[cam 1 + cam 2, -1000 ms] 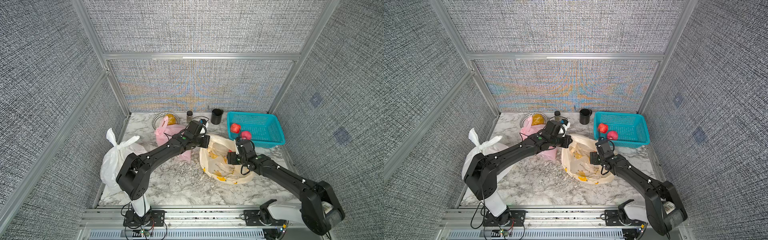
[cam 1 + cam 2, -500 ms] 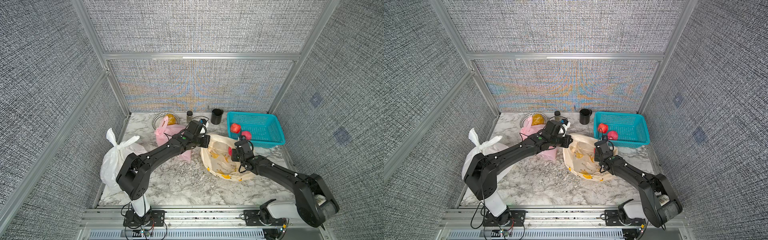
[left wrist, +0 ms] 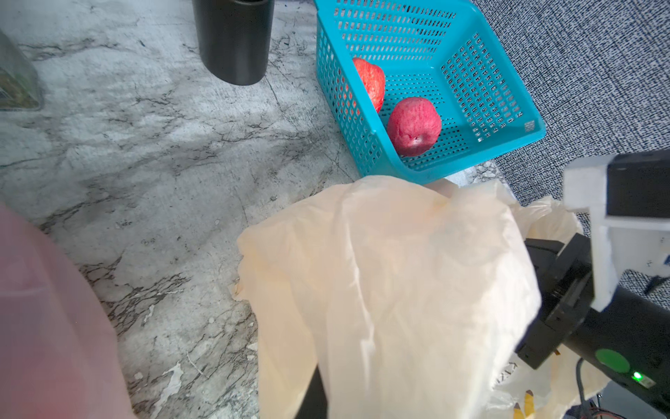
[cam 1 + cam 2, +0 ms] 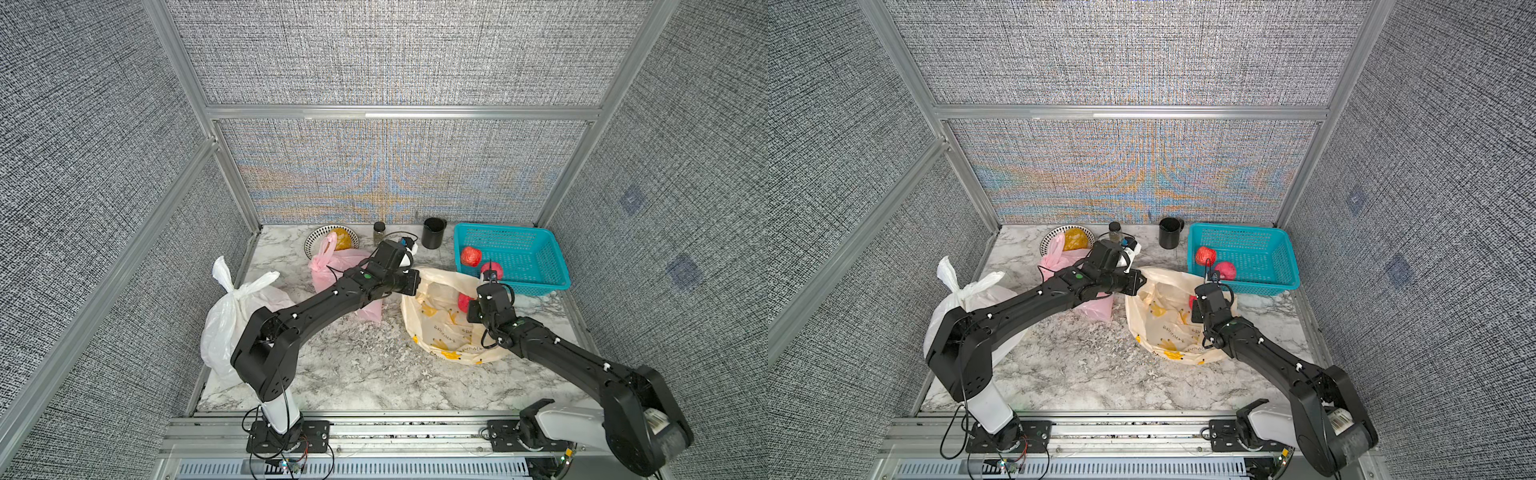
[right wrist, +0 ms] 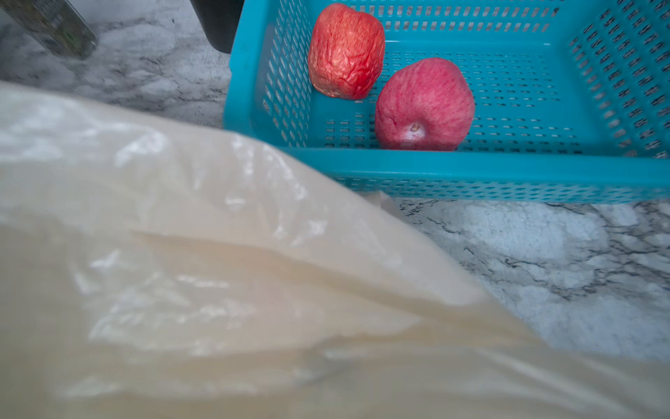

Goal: Untie the knot of a plastic bag & take out the apple
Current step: Adjust the plastic bag at the center of the board.

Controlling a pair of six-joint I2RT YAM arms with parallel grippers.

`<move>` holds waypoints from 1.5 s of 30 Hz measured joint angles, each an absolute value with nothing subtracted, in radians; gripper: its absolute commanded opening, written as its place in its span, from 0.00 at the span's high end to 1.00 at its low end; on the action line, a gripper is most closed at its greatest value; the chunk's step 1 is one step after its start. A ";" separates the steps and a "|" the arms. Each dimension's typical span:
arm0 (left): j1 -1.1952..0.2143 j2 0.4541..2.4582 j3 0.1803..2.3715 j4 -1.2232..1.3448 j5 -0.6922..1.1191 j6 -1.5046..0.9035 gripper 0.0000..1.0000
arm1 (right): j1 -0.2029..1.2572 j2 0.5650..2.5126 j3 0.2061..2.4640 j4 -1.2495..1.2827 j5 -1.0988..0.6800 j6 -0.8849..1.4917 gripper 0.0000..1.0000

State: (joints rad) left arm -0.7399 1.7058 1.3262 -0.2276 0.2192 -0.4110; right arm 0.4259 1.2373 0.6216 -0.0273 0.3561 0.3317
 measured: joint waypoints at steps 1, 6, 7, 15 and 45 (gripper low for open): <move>-0.740 1.694 1.321 -0.228 0.219 -0.404 0.71 | 0.426 1.230 0.626 -0.028 0.349 0.324 1.00; -0.743 1.632 1.293 -0.239 0.211 -0.359 0.01 | 0.422 1.198 0.666 -0.039 0.255 0.266 1.00; -0.743 1.621 1.293 -0.247 0.212 -0.345 0.00 | 0.420 1.195 0.677 -0.046 0.227 0.247 1.00; -0.756 1.596 1.354 -0.332 0.218 -0.198 0.00 | 0.419 1.217 0.760 -0.145 -0.017 0.096 1.00; -0.784 1.620 1.540 -0.454 0.035 0.264 0.00 | 0.309 1.114 0.756 -0.233 -0.270 0.029 0.53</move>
State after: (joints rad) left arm -0.7841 1.6196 1.5402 -0.4541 0.0345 0.2642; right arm 0.3088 1.1141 0.7555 -0.2329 -0.2699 0.0292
